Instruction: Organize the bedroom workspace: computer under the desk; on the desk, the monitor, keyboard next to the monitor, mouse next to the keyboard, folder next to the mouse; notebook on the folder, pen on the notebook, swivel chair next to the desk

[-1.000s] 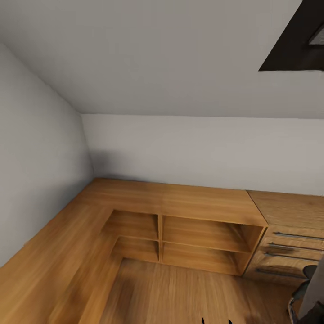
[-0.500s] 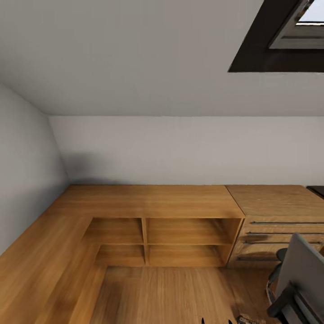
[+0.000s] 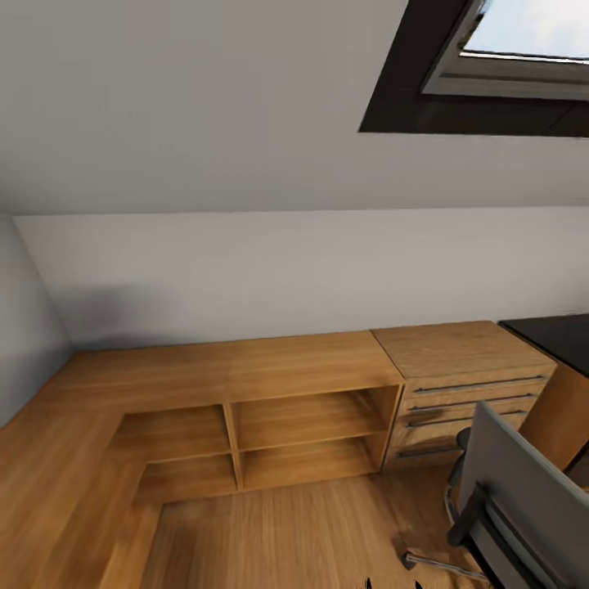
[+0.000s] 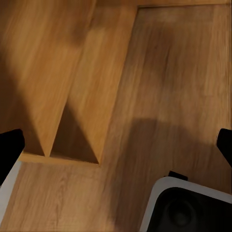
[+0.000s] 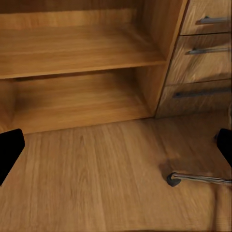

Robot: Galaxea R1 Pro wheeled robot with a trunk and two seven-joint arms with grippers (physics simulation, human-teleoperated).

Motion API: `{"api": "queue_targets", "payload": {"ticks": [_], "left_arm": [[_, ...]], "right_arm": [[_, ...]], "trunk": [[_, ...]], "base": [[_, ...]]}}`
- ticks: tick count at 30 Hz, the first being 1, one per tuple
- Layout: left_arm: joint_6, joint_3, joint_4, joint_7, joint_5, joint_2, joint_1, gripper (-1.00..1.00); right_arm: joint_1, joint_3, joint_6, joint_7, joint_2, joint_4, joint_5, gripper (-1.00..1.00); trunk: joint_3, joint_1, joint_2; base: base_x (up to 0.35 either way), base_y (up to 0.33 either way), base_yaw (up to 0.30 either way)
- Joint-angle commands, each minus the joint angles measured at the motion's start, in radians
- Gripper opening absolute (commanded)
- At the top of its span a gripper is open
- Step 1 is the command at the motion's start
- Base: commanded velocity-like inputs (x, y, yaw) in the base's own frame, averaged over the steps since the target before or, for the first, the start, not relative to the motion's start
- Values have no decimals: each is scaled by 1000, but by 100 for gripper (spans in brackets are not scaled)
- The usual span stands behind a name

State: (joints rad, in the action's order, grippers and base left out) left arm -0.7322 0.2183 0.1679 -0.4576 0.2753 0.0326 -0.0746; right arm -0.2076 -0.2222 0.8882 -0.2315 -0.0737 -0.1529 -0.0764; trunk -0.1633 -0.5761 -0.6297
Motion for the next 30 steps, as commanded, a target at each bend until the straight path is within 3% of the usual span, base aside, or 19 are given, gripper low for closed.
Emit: {"api": "queue_targets", "payload": {"ticks": [1,17,30], "left_arm": [[-1,9,2,-6,7,0,-1,100],[-1,9,2,-6,7,0,-1,100],[-1,8,2,-6,7,0,-1,100]], "right_arm": [[-1,-8,3,-3,0,1,-8,100],[-1,-8,3,-3,0,1,-9,100],[-1,-8,3,-3,0,2,-9,100]], "trunk": [[-1,0,-1],[-1,0,-1],[-1,0,-1]], "base": [[11,0,-300],[4,2,-300],[194,180,-300]]}}
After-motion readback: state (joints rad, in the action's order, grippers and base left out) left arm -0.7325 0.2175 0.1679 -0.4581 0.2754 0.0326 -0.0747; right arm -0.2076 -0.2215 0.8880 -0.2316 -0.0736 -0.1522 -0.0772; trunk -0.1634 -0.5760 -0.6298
